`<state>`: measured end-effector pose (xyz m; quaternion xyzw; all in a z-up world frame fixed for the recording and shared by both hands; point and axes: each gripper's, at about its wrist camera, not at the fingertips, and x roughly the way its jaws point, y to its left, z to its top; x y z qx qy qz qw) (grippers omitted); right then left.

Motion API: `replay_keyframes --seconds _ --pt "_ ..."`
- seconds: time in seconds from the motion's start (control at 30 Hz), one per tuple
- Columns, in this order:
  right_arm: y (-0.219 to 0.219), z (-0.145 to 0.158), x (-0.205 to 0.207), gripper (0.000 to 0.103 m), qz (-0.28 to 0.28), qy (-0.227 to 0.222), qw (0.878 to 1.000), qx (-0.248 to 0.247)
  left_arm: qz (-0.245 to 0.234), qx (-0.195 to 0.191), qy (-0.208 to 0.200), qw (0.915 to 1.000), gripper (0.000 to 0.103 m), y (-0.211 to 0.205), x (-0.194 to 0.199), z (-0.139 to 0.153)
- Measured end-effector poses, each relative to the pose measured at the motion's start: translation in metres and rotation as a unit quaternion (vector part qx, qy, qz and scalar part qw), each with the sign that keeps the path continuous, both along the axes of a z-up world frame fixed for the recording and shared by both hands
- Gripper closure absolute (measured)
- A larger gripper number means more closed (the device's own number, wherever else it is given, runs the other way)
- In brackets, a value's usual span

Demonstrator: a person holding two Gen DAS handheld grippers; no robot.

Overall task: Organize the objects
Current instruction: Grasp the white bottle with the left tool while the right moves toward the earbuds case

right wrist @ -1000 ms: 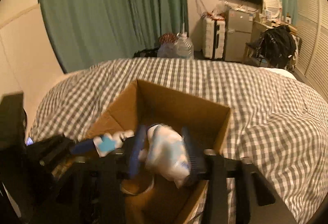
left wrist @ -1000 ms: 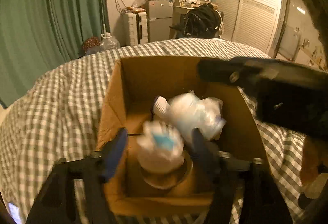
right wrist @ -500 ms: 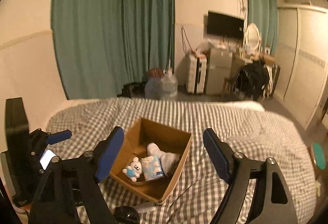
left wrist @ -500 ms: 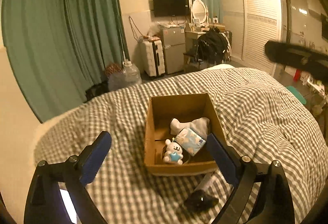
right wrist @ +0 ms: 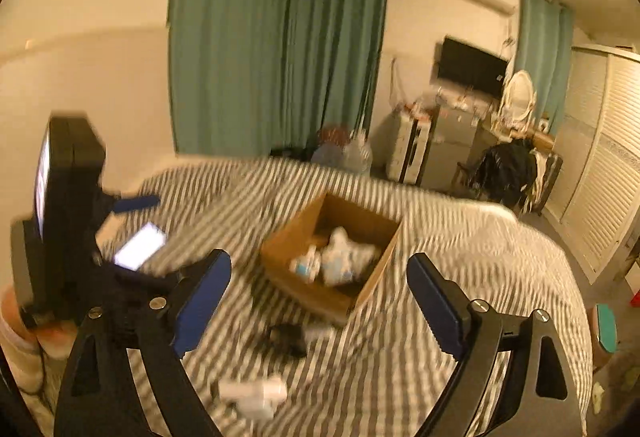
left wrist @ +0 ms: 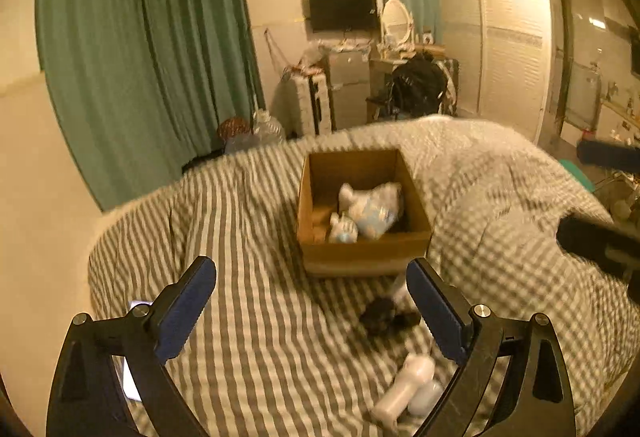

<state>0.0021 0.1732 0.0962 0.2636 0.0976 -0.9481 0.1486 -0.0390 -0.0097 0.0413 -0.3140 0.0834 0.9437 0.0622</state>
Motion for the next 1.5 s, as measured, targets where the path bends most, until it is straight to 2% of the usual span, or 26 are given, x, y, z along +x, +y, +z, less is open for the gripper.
replay_keyframes --seconds 0.17,0.37,0.5,0.63,0.7,0.77,0.83,0.9,0.93,0.97,1.0,1.03,1.07,1.13,1.27,1.33,1.4,1.5 --pt "0.003 -0.072 0.005 0.013 -0.007 -0.06 0.998 0.016 0.013 0.004 -0.043 0.999 0.004 -0.001 0.01 -0.063" --pt "0.011 -0.153 -0.01 0.013 -0.017 -0.149 0.989 0.013 -0.004 0.001 -0.126 0.992 0.004 0.011 0.012 -0.134" --pt "0.015 -0.178 -0.015 0.013 -0.028 -0.171 0.984 0.027 -0.039 -0.01 -0.16 0.9862 0.004 0.026 0.02 -0.164" --pt "0.02 -0.186 -0.017 0.013 -0.033 -0.18 0.983 0.026 -0.06 -0.021 -0.181 0.9814 0.005 0.038 0.019 -0.179" --pt "0.02 -0.187 -0.018 0.013 -0.033 -0.182 0.983 0.024 -0.074 -0.003 -0.188 0.9793 0.008 0.038 0.016 -0.183" --pt "0.019 -0.19 -0.019 0.013 -0.034 -0.184 0.982 0.023 -0.088 0.021 -0.2 0.9757 0.016 0.037 0.012 -0.183" --pt "0.019 -0.191 -0.019 0.013 -0.035 -0.187 0.981 0.024 -0.111 0.043 -0.212 0.9699 0.028 0.039 0.008 -0.186" --pt "0.019 -0.192 -0.02 0.013 -0.038 -0.189 0.981 0.023 -0.14 0.062 -0.223 0.9627 0.033 0.041 0.003 -0.188" --pt "0.019 -0.191 -0.02 0.013 -0.039 -0.19 0.981 0.021 -0.165 0.093 -0.245 0.9509 0.037 0.042 -0.002 -0.191" --pt "0.019 -0.19 -0.019 0.013 -0.041 -0.19 0.981 0.02 -0.178 0.106 -0.269 0.9407 0.041 0.043 -0.005 -0.196" --pt "0.018 -0.19 -0.019 0.013 -0.041 -0.19 0.981 0.019 -0.179 0.109 -0.281 0.9367 0.044 0.043 -0.006 -0.2" --pt "0.018 -0.188 -0.018 0.013 -0.042 -0.189 0.981 0.019 -0.172 0.1 -0.281 0.9388 0.069 0.043 -0.006 -0.202" --pt "0.018 -0.187 -0.017 0.013 -0.041 -0.187 0.981 0.019 -0.165 0.089 -0.284 0.9402 0.071 0.044 -0.005 -0.203" --pt "0.017 -0.185 -0.016 0.013 -0.042 -0.187 0.981 0.018 -0.153 0.082 -0.278 0.9447 0.071 0.042 -0.001 -0.199" --pt "0.013 -0.186 -0.016 0.013 -0.041 -0.191 0.981 0.02 -0.113 0.038 -0.229 0.9659 0.071 0.035 0.012 -0.177" --pt "0.008 -0.188 -0.015 0.013 -0.035 -0.193 0.98 0.025 -0.091 0.037 -0.207 0.9734 0.071 0.023 0.016 -0.162" --pt "0.004 -0.192 -0.014 0.013 -0.028 -0.195 0.98 0.03 -0.072 0.025 -0.185 0.9797 0.072 0.013 0.019 -0.149" --pt "-0.009 -0.202 -0.014 0.013 -0.011 -0.208 0.977 0.04 -0.055 0.018 -0.172 0.9833 0.071 0.002 0.02 -0.142"
